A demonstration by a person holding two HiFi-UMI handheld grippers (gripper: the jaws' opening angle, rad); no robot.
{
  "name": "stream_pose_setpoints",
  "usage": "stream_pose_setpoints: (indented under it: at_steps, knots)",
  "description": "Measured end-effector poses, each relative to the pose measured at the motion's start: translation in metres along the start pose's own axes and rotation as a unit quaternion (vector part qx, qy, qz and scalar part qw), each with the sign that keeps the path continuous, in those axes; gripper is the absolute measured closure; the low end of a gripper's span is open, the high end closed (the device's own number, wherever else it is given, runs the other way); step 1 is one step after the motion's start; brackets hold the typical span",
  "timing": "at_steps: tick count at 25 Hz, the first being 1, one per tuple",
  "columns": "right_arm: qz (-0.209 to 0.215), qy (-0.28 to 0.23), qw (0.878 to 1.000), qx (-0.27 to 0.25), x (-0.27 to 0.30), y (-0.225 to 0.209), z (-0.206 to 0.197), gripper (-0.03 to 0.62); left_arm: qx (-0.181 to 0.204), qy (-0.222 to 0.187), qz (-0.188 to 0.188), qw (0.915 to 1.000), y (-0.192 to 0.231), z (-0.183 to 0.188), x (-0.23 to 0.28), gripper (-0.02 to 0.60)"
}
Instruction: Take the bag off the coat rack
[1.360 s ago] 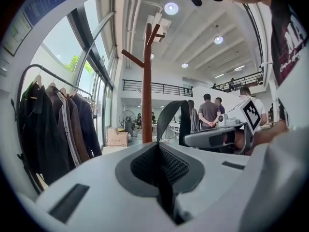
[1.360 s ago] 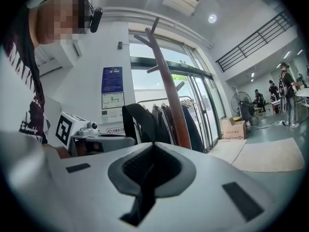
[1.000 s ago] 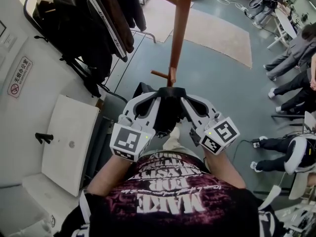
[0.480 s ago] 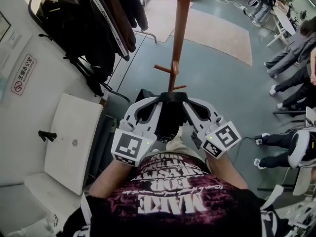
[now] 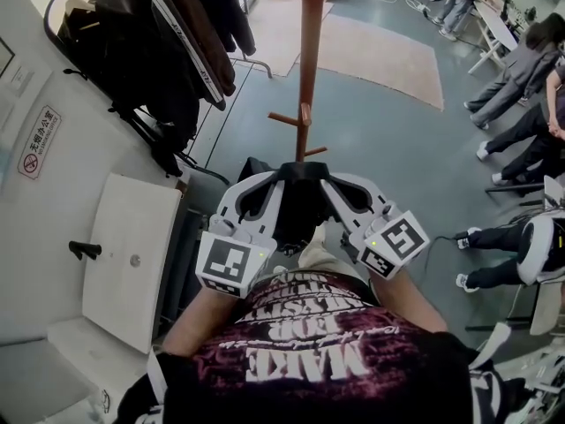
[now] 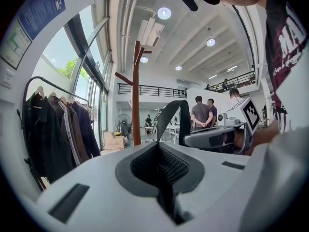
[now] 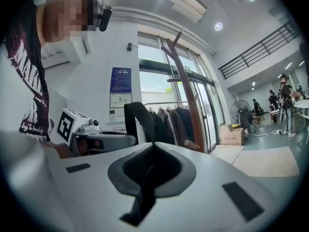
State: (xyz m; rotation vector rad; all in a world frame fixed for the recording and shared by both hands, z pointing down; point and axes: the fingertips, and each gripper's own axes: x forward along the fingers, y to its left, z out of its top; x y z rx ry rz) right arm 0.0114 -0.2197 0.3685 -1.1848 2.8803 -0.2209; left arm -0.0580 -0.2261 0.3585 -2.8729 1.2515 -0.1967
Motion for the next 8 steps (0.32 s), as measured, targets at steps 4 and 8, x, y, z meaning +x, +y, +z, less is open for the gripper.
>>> stream_pose_setpoints:
  at_steps: [4,8]
  knots:
    - [0.000,0.005,1.000,-0.001,0.0012,-0.0038,0.0011,0.586,-0.001,-0.001,0.001,1.0000,0.0013,0.0013,0.0035,0.572]
    - [-0.003,0.009,1.000,0.000,0.0040,-0.0095,-0.0006,0.586,-0.005,0.001,0.001,1.0000,0.0039,-0.0011,0.0090,0.572]
